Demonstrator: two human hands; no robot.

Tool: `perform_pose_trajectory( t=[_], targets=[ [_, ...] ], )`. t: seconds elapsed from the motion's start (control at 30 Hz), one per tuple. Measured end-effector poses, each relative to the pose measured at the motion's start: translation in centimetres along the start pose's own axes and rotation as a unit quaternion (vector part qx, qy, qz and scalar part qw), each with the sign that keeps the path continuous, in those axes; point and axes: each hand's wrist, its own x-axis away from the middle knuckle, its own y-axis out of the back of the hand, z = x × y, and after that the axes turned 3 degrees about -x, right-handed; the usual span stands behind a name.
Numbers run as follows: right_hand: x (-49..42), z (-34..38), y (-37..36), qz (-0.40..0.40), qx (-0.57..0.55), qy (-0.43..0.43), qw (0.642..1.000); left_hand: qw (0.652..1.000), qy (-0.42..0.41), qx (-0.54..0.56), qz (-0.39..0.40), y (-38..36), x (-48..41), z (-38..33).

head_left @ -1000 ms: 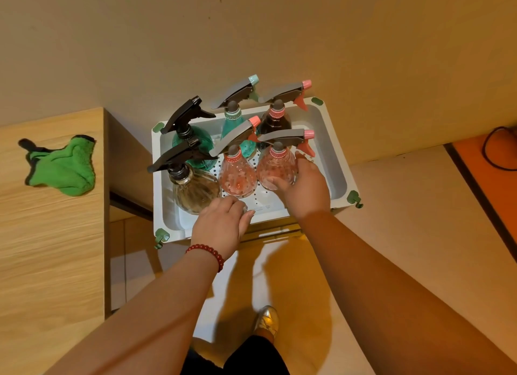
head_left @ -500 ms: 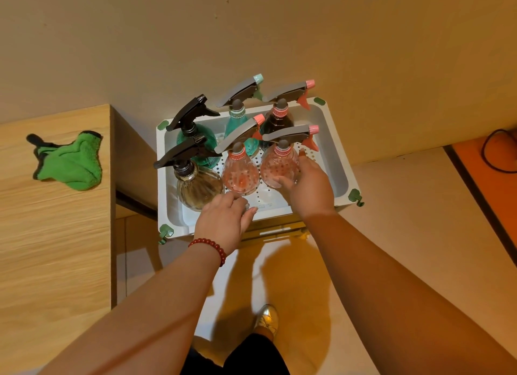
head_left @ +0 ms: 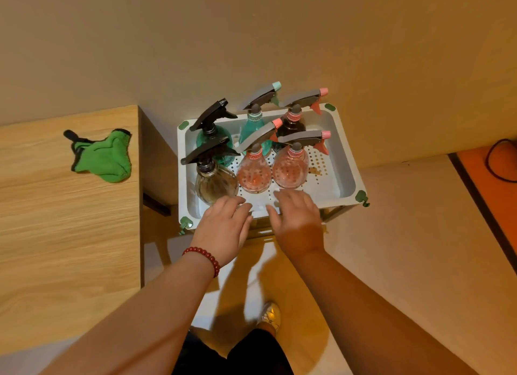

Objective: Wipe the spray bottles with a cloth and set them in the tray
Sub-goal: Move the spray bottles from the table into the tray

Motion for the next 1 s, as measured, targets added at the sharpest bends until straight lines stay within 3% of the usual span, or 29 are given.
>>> perform_pose_trajectory(
  t=[0.23,0.57,1.0],
  targets=[
    [-0.2,5.6,1.7,0.131,0.054,0.041,0.989,0.999,0.028,-0.017,-0.031,5.0,3.6,2.2],
    [-1.2,17.7,3.2,0.156,0.053,0.143,0.976,0.990,0.112,-0.056,-0.064,11.7,10.2,9.6],
    [0.4,35.4,-4.1,0.210,0.036,0.185,0.959,0.980,0.186,-0.040,-0.060,14.9,21.0,25.1]
  ],
)
